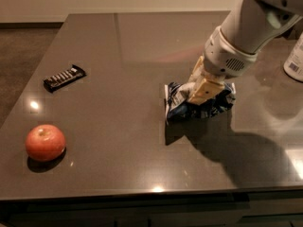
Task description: Pick blue chip bag
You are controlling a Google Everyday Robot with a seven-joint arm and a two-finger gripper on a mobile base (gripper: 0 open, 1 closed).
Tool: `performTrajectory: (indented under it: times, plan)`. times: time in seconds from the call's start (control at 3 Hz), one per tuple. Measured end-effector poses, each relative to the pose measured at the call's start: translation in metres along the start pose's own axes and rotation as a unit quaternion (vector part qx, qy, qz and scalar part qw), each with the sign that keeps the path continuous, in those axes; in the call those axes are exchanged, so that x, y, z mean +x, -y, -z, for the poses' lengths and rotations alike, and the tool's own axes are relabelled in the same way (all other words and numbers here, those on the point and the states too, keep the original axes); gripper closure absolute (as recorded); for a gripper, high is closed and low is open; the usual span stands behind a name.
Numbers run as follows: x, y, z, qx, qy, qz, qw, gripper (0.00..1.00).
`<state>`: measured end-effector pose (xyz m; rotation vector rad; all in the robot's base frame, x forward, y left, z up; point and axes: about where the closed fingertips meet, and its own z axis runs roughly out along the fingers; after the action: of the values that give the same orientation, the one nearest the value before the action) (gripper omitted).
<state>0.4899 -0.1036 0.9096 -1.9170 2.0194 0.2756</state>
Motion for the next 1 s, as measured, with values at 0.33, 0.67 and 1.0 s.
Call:
performTrajectory:
  times: [0.33, 0.67, 1.0]
  plan:
    - [-0.013, 0.003, 0.034, 0.005, 0.039, 0.021, 0.9990, 1.00]
    - [-0.033, 0.004, 0.067, 0.009, 0.075, 0.050, 0.9959, 1.00]
    - [-0.051, 0.002, 0.093, 0.011, 0.103, 0.075, 0.9918, 1.00]
